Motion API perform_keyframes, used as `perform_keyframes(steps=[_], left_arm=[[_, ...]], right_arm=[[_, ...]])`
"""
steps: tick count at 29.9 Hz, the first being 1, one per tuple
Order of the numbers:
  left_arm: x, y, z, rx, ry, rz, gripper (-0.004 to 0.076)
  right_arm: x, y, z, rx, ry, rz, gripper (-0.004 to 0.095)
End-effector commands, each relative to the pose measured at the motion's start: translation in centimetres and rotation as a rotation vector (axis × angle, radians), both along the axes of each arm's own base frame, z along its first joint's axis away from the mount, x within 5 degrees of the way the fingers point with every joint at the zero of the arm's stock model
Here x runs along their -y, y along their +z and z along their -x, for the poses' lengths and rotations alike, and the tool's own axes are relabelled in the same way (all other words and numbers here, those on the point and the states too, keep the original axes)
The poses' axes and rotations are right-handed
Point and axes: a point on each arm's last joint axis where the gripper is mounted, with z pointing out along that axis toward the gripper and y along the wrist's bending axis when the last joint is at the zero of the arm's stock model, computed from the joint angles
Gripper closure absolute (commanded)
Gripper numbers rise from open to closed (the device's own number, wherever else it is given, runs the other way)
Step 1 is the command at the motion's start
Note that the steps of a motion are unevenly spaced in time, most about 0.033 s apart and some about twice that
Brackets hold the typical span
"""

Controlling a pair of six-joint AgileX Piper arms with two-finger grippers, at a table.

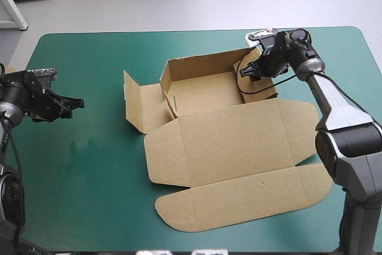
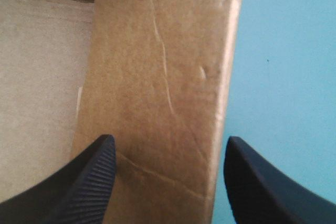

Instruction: Fold the box

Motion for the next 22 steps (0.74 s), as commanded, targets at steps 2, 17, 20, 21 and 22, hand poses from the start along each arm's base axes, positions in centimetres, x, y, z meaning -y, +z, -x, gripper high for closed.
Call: perform_keyframes(steps=[2, 17, 20, 21, 22], left_arm=[[0.2, 2.5, 0.4, 0.087, -0.009, -0.016, 0.0358], [0.7, 2.8, -0.4, 0.173, -0.036, 0.037, 0.0358], [0.9, 3.1, -0.7, 0.223, -0.046, 0.064, 0.0358], [1.1, 3.2, -0.9, 0.242, -0.058, 0.074, 0.0358], [1.2, 3.1, -1.1, 0.254, -0.063, 0.086, 0.0358]], right_arm=[[0.2, 2.6, 0.0, 0.084, 0.003, -0.016, 0.0507], [1.7, 7.9, 1.5, 0.258, -0.017, -0.092, 0.0927], [3.1, 10.9, 2.9, 0.318, -0.003, -0.171, 0.0927], [3.6, 11.8, 3.4, 0.332, 0.003, -0.203, 0.0927], [4.3, 12.5, 3.8, 0.347, 0.001, -0.23, 0.0927]])
